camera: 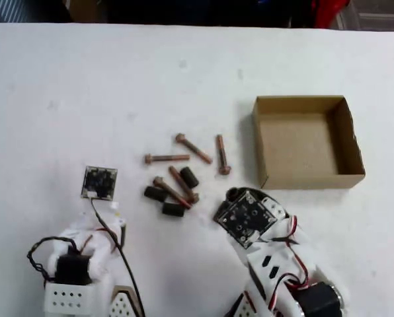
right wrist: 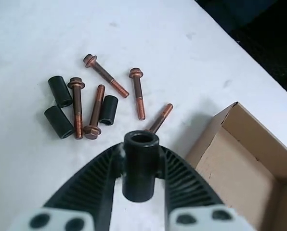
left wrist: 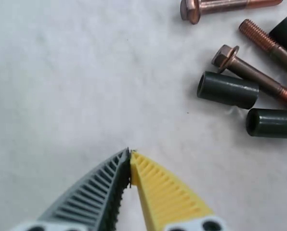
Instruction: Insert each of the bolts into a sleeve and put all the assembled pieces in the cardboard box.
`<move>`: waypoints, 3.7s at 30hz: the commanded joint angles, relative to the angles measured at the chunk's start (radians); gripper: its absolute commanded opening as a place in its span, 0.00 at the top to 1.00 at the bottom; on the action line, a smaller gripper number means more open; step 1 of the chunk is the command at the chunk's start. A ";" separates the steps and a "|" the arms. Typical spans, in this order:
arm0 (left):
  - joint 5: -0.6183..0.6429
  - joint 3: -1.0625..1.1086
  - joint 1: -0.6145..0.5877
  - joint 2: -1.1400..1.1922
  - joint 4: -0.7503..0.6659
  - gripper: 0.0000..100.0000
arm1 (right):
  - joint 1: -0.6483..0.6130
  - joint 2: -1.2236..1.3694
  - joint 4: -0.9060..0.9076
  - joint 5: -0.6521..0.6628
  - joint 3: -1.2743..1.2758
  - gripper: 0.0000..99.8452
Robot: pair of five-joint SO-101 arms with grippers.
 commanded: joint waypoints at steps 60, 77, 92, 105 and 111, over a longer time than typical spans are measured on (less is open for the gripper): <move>-0.555 -0.528 -0.168 0.277 -0.288 0.98 | -0.007 -0.084 -0.348 -0.153 0.456 0.98; -0.559 -1.030 0.120 1.277 -0.098 0.98 | -0.007 -0.084 -0.407 -0.152 0.503 0.98; -0.974 -1.695 0.203 2.043 0.233 0.86 | -0.005 -0.084 -0.414 -0.146 0.511 0.98; -1.022 -2.140 0.205 2.434 0.281 0.85 | -0.005 -0.084 -0.414 -0.146 0.512 0.98; -1.059 -2.326 0.196 2.598 0.353 0.85 | -0.005 -0.084 -0.414 -0.144 0.512 0.98</move>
